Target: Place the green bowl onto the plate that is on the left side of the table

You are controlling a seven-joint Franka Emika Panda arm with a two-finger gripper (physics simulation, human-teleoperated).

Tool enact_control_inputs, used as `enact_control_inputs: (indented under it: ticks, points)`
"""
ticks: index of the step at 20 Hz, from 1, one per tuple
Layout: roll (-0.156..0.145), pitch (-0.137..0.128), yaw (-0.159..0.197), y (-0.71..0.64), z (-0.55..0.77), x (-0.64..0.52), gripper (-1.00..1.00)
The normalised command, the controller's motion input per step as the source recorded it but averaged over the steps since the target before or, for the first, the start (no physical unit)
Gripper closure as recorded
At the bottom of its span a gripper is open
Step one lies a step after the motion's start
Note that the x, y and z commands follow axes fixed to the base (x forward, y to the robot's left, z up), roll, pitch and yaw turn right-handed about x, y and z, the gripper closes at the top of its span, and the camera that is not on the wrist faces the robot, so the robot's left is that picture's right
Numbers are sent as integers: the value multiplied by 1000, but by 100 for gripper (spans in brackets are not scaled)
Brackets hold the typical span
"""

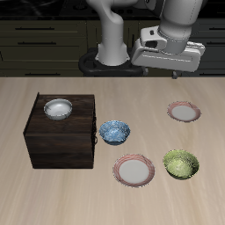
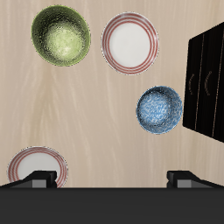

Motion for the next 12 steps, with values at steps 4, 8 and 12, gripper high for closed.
enact_control_inputs:
  ticks: [4, 8, 12]
  points:
    - [-3, -10, 0, 106, 50, 223, -100]
    - [-4, 24, -12, 116, 15, 323, -100]
    - [-7, -2, 0, 191, 6, 271, -100]
